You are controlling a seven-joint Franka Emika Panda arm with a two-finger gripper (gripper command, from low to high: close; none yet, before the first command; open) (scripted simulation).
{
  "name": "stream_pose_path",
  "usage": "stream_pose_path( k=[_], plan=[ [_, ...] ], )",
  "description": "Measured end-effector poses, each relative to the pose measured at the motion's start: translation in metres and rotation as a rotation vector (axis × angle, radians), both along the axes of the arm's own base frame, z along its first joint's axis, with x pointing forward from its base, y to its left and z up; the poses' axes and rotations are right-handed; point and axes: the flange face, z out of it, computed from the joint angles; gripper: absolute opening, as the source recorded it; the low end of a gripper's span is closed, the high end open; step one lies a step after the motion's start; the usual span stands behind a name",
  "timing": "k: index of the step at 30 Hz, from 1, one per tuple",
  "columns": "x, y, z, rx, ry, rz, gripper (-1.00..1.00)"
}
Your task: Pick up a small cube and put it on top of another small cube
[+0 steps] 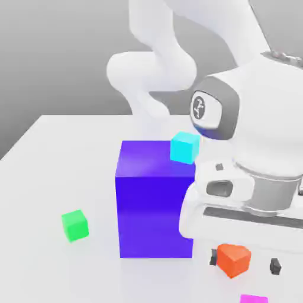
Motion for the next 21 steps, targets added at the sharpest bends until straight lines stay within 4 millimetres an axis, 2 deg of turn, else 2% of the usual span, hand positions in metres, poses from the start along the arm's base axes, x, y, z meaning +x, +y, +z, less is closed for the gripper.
stream_pose_path(
  k=[3, 7, 8, 14, 16, 18, 19, 21],
  plan=[
    [-0.008, 0.018, -0.041, 0.041, 0.056, -0.014, 0.00],
    [-0.010, 0.023, -0.103, 0.054, 0.071, -0.020, 0.00],
    [-0.010, 0.023, -0.112, 0.054, 0.072, -0.019, -1.00],
    [-0.010, 0.023, -0.116, 0.055, 0.071, -0.019, -1.00],
    [-0.010, 0.023, -0.098, 0.056, 0.071, -0.020, -1.00],
    [-0.010, 0.023, -0.069, 0.056, 0.071, -0.020, -1.00],
    [-0.011, 0.018, -0.058, 0.052, 0.073, -0.027, -1.00],
    [-0.017, -0.022, -0.050, 0.031, 0.080, -0.088, -1.00]
  ],
)
